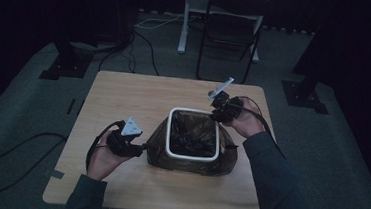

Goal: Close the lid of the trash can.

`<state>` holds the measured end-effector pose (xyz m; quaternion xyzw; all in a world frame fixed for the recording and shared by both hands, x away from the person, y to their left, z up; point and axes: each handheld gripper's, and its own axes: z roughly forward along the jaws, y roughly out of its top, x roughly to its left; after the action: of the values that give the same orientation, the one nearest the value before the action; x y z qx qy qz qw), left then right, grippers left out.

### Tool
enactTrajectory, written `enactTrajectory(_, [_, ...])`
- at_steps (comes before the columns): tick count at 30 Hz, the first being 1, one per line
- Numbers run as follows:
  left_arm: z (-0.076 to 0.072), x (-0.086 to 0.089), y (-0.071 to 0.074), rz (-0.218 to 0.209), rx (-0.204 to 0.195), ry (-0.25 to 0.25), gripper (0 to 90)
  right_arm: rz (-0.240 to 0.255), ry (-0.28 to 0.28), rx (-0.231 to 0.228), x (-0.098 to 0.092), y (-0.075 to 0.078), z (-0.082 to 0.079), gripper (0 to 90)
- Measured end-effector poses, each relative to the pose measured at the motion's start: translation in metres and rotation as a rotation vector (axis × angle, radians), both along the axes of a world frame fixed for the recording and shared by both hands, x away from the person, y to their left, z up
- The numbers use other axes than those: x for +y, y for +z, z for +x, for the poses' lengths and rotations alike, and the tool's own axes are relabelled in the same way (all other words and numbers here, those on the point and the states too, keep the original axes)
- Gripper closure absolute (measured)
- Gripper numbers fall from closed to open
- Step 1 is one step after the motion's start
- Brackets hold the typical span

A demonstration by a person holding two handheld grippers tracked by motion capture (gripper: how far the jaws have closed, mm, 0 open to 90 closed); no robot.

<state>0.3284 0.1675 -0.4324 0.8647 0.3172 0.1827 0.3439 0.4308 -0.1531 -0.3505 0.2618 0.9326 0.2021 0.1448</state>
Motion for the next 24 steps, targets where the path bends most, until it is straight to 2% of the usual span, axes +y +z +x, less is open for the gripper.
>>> enactTrajectory(2, [0.0,0.0,0.0,0.0,-0.001,0.0,46.0,-0.017,-0.002,-0.002,0.002,-0.003,0.001,77.7])
enactTrajectory(12, [0.0,-0.001,-0.001,-0.001,0.003,0.001,46.0,-0.038,-0.02,0.011,0.005,-0.01,0.006,77.7])
enactTrajectory(24, [0.0,-0.001,-0.001,-0.002,0.004,0.0,46.0,-0.045,-0.027,0.026,0.008,-0.018,0.011,77.5])
